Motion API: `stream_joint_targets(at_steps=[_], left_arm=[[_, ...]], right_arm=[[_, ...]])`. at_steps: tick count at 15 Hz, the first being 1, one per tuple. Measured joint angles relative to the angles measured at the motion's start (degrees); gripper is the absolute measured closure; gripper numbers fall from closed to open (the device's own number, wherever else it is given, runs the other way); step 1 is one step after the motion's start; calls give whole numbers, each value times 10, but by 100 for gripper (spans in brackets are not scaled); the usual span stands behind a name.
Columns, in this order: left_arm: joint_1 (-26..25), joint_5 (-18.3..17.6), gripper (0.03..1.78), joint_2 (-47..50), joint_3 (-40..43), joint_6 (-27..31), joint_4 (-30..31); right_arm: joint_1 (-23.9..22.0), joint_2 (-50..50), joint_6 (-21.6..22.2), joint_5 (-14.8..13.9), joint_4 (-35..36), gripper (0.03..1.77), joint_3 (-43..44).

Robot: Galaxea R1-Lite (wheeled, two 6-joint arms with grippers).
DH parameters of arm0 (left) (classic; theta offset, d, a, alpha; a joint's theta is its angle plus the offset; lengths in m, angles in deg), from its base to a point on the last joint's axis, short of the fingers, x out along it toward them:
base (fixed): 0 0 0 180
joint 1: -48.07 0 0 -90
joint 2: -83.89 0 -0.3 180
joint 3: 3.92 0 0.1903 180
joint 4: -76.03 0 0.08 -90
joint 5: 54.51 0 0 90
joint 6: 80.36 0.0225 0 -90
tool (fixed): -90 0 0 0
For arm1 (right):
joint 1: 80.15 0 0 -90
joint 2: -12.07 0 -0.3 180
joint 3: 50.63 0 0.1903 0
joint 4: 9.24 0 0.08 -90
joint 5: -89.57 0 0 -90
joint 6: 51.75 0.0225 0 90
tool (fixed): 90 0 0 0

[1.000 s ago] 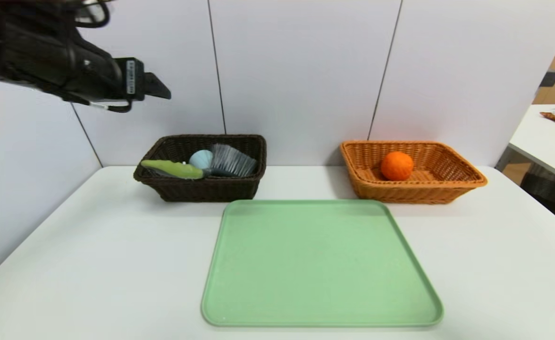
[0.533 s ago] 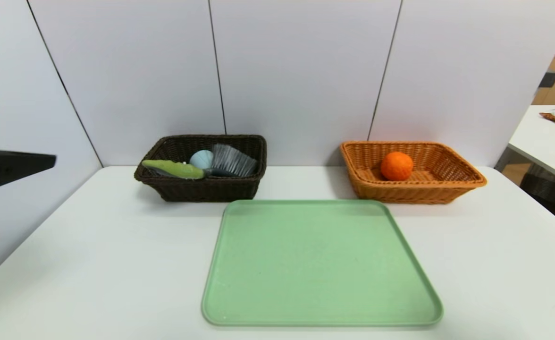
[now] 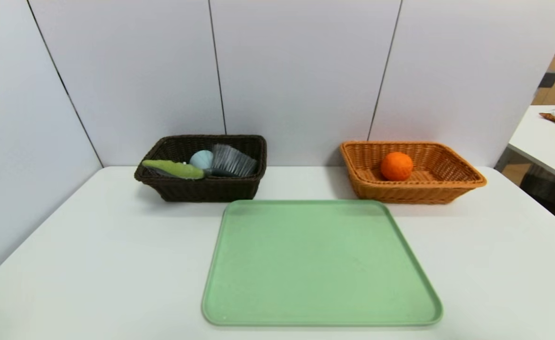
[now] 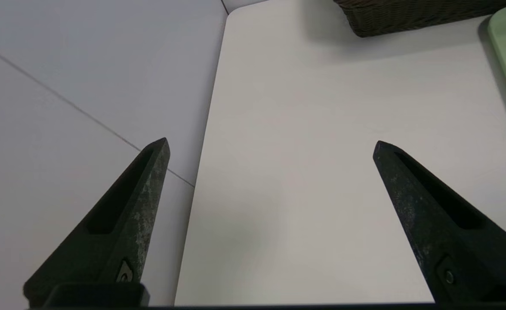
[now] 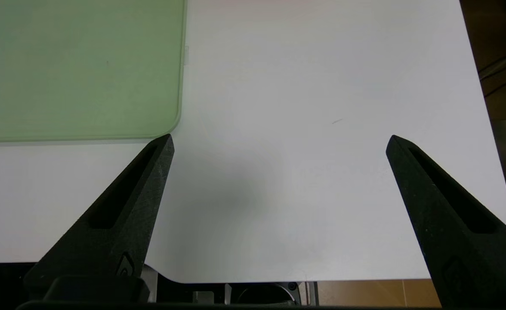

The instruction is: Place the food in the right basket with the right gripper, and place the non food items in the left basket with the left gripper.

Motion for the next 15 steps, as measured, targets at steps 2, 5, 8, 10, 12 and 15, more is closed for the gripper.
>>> stream_joint_targets(at_steps=[2,5,8,10,12,15], left_arm=[[-3,7,14,86,49,2,-5],[-8,2,12,204,110,1,-7],[-15,-21,12,303,177,-9,-4],[-18,-26,12,339,219,-40,23],[-19,-28,12,354,241,-43,33],[-19,-29,12,363,254,-42,34]], right_arm=[[-1,-57,1,-2,1,10,-31],[-1,-163,0,-2,4,10,-88],[-3,-231,18,0,49,10,-127],[-8,-250,12,0,110,10,-158],[-43,-263,-18,6,144,10,-170],[-44,-288,-31,14,146,10,-187]])
